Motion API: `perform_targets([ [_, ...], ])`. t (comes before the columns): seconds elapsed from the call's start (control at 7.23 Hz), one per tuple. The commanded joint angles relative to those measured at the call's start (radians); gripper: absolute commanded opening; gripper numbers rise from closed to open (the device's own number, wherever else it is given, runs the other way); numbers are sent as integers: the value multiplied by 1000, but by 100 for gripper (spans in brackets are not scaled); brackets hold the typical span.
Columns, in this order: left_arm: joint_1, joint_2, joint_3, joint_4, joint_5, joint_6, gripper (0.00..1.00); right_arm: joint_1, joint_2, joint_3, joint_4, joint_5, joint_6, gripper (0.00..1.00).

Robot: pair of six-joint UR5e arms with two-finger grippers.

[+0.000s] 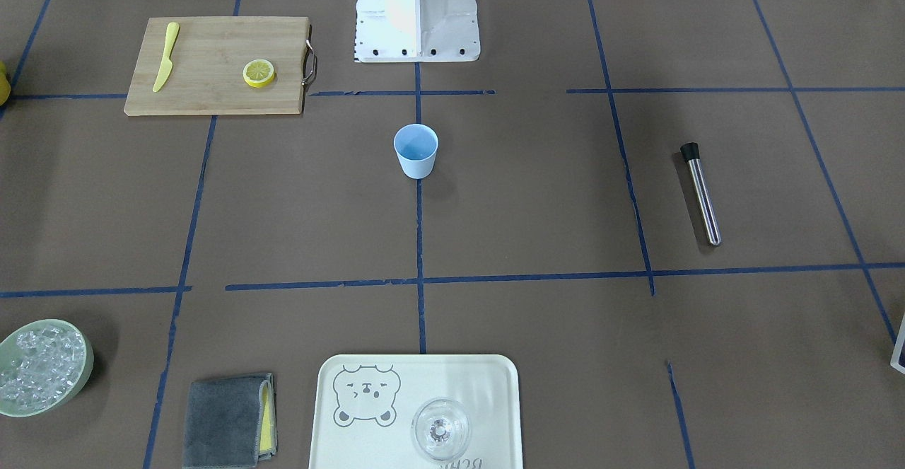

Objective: Squeeze lemon into cup
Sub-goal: 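Move the right gripper toward the lemon on the wooden cutting board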

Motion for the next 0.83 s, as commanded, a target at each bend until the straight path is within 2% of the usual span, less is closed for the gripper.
perform_targets([
  [0.0,0,0,-2,0,-2,0,100,-139,3,162,0,-26,209,100],
  [0.28,-2,0,-5,-2,-3,0,100,-355,16,307,1,-147,560,100],
  [0.55,0,0,-8,-3,-3,0,100,-506,22,413,15,-178,775,100],
  [0.69,-2,0,-9,-3,-3,0,100,-576,16,424,98,-222,914,100],
])
